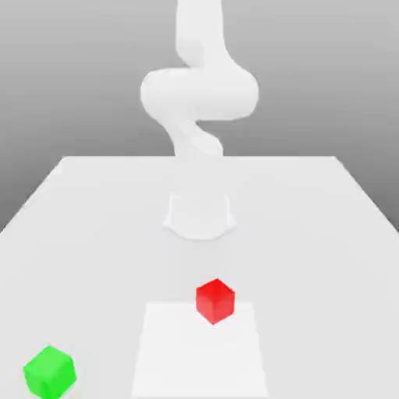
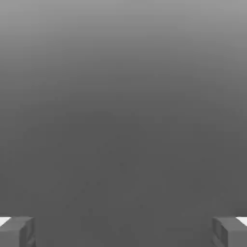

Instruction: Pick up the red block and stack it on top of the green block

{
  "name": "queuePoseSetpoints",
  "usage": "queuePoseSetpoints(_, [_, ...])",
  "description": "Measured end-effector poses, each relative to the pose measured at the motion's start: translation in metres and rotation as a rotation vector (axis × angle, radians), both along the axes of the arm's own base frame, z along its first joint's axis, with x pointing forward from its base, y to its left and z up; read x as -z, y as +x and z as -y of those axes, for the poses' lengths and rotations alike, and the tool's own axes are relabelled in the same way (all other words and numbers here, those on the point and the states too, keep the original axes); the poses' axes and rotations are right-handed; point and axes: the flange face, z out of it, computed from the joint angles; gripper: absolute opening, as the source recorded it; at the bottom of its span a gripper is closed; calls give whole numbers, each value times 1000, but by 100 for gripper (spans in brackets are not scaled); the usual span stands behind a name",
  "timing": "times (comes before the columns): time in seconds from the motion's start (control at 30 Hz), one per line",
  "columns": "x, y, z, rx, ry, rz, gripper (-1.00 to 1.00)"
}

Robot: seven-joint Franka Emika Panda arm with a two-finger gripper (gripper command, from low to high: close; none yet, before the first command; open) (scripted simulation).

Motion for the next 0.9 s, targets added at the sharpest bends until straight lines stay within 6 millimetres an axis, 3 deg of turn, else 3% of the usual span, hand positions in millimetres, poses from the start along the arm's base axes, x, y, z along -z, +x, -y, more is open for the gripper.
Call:
queuePoseSetpoints(0.13, [99, 33, -10, -100, -75, -147, 0])
queuePoseSetpoints(0.3, [225, 39, -17, -239, -145, -331, 0])
queuePoseSetpoints(0.4, [300, 23, -19, -334, -176, -447, 0])
queuePoseSetpoints(0.6, [452, -35, -23, -537, -211, -673, 0])
queuePoseSetpoints(0.77, [507, -45, -23, -563, -215, -700, 0])
queuePoseSetpoints(0.8, [514, -46, -22, -564, -215, -701, -100])
queuePoseSetpoints(0.9, [514, -47, -22, -563, -215, -702, -100])
